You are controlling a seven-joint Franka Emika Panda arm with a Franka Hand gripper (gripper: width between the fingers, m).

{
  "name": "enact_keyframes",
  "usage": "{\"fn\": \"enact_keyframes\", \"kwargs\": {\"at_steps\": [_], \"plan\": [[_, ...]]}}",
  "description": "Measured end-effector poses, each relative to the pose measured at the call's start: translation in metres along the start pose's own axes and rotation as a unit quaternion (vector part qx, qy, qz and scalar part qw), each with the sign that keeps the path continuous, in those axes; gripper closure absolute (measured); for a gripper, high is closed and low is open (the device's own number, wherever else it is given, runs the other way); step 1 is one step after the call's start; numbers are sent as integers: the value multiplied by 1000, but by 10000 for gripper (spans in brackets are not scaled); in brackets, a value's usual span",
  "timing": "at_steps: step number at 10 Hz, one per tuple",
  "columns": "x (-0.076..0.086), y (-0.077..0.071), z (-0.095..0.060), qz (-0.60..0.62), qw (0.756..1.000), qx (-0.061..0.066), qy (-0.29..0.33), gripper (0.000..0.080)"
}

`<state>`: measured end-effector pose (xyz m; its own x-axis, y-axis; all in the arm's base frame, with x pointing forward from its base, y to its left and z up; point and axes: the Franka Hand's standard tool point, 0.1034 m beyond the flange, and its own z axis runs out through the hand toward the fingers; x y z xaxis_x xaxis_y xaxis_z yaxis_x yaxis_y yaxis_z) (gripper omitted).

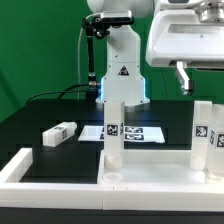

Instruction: Assemble desk

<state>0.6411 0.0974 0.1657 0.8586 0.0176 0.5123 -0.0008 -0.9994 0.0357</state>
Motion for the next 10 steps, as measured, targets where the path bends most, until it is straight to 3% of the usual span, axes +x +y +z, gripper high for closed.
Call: {"fn": "enact_keyframes", "kwargs": {"at_steps": [2,5,7,9,10], "plan": [[-5,-3,3,5,996,-7,-94,150],[12,-7,-7,26,979,-10,-201,150],[19,-12,-4,48,979,5,-196,150],[20,-34,-3,63,981,11,-186,150],[20,-38,-3,63,981,13,-184,150]]}}
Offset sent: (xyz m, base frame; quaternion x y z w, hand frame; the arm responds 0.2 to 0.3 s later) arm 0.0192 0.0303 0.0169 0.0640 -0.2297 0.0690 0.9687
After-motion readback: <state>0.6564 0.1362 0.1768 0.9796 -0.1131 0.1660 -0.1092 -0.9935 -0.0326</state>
